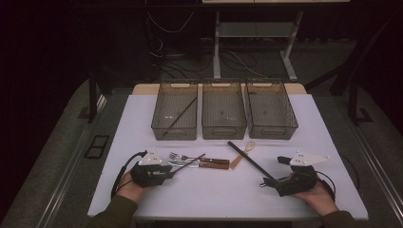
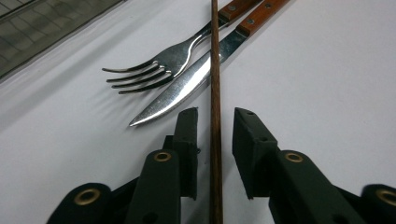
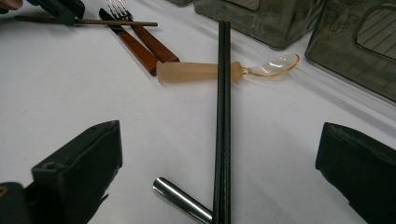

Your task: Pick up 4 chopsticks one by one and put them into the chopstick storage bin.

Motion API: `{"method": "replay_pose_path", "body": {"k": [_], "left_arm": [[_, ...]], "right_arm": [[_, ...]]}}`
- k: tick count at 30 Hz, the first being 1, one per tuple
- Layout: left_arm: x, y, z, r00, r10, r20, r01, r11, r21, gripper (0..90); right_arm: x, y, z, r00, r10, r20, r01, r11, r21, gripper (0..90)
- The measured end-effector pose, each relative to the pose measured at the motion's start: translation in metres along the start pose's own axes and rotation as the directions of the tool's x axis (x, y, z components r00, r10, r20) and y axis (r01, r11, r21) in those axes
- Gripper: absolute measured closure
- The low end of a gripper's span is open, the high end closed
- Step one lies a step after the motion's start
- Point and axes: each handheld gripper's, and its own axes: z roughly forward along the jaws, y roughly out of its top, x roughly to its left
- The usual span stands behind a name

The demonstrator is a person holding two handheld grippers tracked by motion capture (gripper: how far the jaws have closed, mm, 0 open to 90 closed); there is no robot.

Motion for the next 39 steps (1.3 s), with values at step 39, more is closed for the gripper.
{"method": "replay_pose_path", "body": {"k": [39], "left_arm": [[0.0007,0.0080,-0.0024,0.9998,-0.012,0.017,0.012,0.9999,0.002,85.2]], "right_arm": [[0.0003,0.0002,0.0003,1.0000,-0.009,0.002,0.009,1.000,0.001,0.8]]}}
